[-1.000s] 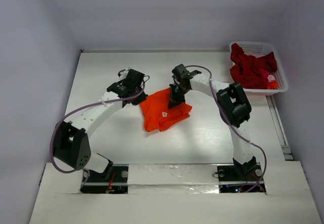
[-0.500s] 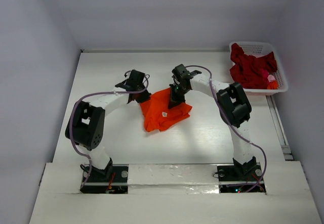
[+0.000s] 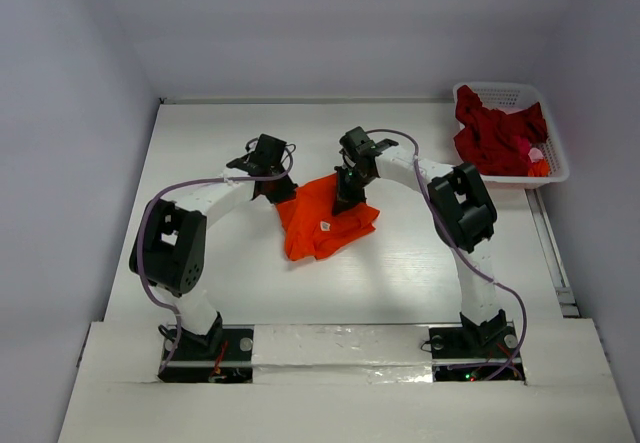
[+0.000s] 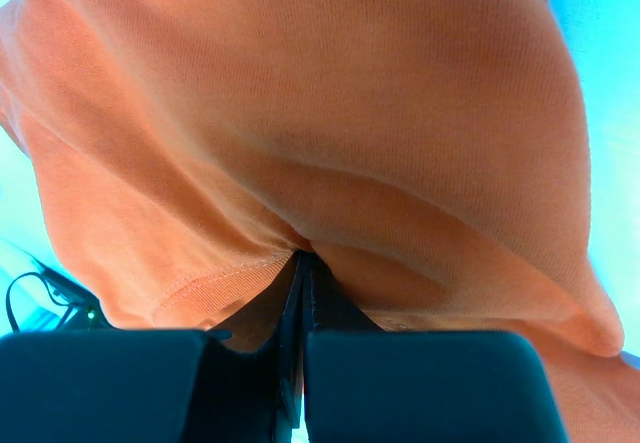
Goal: Fold and stack the t-shirts
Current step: Smooth out wrinkles on the folded tshirt
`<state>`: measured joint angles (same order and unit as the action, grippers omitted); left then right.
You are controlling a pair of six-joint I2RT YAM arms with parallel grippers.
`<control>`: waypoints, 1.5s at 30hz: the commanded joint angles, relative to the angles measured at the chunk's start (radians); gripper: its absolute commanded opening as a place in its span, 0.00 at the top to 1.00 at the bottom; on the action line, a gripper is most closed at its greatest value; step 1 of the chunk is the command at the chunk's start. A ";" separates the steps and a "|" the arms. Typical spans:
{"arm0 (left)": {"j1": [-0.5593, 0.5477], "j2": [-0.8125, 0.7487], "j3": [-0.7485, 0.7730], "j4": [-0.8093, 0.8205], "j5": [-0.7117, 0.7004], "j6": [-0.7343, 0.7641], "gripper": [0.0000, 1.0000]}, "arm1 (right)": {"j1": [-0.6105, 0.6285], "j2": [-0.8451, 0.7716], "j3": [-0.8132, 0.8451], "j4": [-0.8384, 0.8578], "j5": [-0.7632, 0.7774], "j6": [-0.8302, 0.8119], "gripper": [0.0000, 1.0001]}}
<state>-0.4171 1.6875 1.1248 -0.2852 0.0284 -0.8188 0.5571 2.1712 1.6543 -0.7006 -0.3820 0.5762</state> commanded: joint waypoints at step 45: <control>0.153 0.403 0.237 -0.077 0.142 0.113 1.00 | -0.022 -0.096 -0.188 0.102 0.022 0.033 1.00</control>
<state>-0.3138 2.0342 1.3682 -0.2977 0.3325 -0.7685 0.5472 2.0983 1.5055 -0.5789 -0.3824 0.6102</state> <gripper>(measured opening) 0.003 0.009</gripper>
